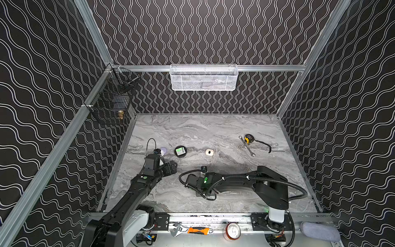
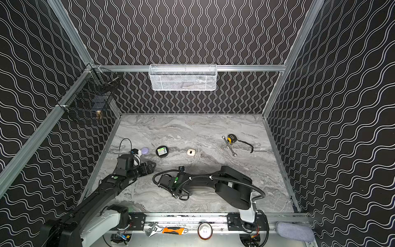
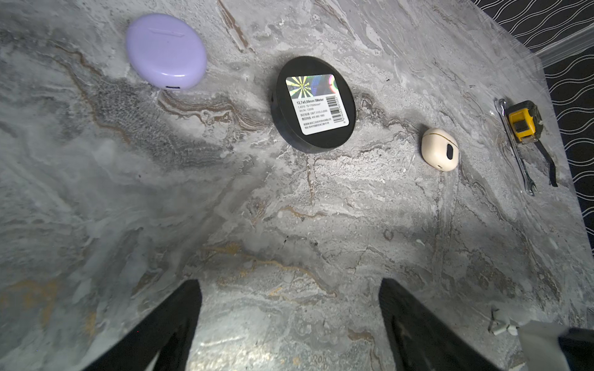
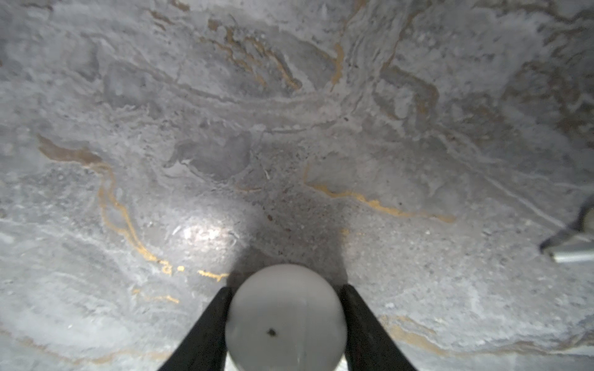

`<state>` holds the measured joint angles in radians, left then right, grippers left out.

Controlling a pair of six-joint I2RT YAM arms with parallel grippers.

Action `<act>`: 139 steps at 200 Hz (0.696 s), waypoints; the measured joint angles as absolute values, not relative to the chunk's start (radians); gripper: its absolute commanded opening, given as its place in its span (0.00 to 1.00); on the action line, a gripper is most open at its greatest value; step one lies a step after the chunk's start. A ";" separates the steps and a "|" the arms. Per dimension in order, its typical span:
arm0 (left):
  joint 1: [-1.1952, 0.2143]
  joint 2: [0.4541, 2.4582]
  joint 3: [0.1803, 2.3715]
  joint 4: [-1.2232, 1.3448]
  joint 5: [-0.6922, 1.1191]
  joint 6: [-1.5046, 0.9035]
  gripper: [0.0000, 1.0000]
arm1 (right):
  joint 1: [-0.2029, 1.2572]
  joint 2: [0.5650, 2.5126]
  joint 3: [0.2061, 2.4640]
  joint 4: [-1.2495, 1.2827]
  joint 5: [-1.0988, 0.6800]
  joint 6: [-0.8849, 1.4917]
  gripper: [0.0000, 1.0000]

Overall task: Insert wireless bluetooth earbuds into charging case
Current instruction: Pick up the charging case from the bottom-center of the table.

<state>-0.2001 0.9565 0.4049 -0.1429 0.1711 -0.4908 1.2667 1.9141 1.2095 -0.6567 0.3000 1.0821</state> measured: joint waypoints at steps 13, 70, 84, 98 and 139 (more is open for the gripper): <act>-0.200 0.964 0.405 -0.138 0.187 -0.491 0.88 | 1.271 1.907 1.208 -0.652 0.308 1.065 0.46; -0.200 0.885 0.434 -0.087 0.348 -0.543 0.78 | 1.274 1.629 1.171 -0.575 0.474 0.771 0.42; -0.200 0.871 0.476 -0.084 0.407 -0.567 0.78 | 1.279 1.530 1.126 -0.524 0.536 0.664 0.38; -0.200 0.880 0.545 -0.089 0.462 -0.577 0.78 | 1.292 1.423 1.055 -0.434 0.625 0.532 0.37; -0.200 0.913 0.756 -0.187 0.561 -0.554 0.78 | 1.319 1.178 0.773 -0.022 0.743 0.145 0.39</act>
<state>-0.2005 0.9127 0.7559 -0.1867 0.5606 -0.5545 1.3190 1.1782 0.7731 -0.0223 0.7429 0.1448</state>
